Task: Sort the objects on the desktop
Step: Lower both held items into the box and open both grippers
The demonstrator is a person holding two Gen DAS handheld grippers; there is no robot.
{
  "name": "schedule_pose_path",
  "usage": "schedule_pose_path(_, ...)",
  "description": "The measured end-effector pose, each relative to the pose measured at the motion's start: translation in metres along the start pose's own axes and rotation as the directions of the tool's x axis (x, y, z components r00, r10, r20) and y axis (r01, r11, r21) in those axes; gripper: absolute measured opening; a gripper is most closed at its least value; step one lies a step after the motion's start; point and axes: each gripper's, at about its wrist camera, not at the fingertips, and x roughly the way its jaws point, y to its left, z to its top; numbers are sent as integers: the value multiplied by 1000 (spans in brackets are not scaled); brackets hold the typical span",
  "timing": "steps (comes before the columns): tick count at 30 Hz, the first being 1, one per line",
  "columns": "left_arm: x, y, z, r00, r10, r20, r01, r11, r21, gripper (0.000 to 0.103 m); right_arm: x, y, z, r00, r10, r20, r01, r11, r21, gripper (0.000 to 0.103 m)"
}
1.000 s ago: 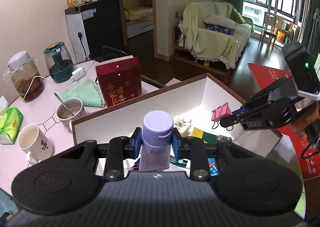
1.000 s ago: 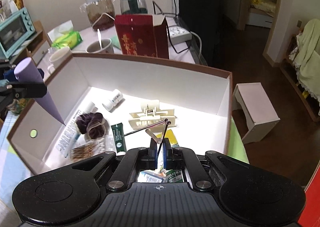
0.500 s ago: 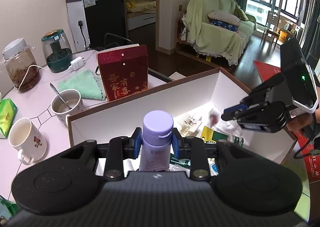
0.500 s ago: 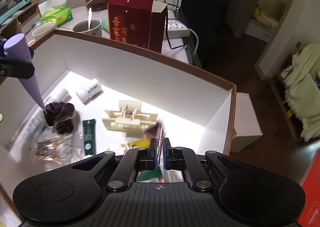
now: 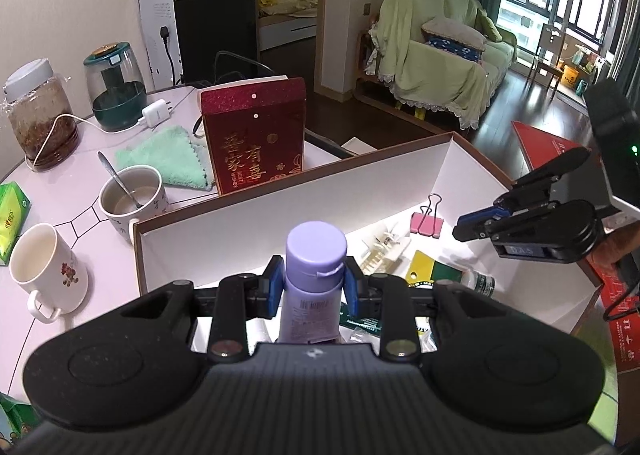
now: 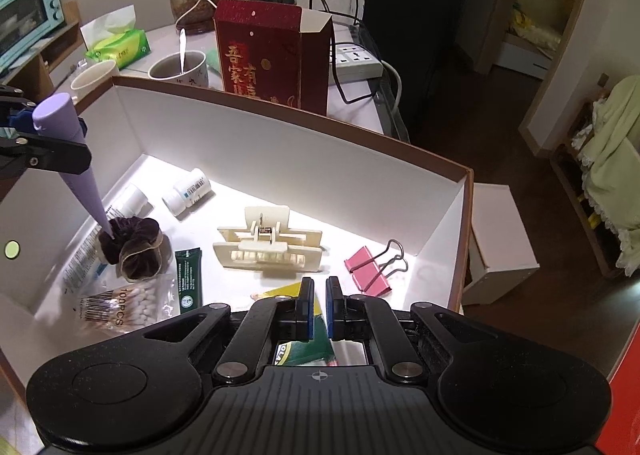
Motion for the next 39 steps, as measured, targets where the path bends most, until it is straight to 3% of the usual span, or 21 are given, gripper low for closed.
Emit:
schedule_pose_path(20,28,-13,13,997,-69,-28,69,997,-21,26,-16,-10,-6,1000,4,21,-5,999,41,4)
schedule_pose_path(28,59,-14,12,992,-56,-113,51,997,-50,26,-14,-11,-9,1000,12,6,-13,999,46,4)
schedule_pose_path(29,63,-12,12,991,-46,-125,39,997,-61,30,-13,-11,-10,1000,13,4,-13,999,47,4)
schedule_pose_path(30,66,-10,11,990,-37,-138,27,997,-73,44,-13,-11,-10,1000,13,4,-14,999,50,4)
schedule_pose_path(31,68,-8,11,988,-27,-150,15,996,-85,49,-14,-11,-10,1000,14,3,-14,999,52,4)
schedule_pose_path(39,58,2,-2,984,10,-177,-26,995,-93,52,-14,-7,-13,999,34,-4,-33,997,64,4)
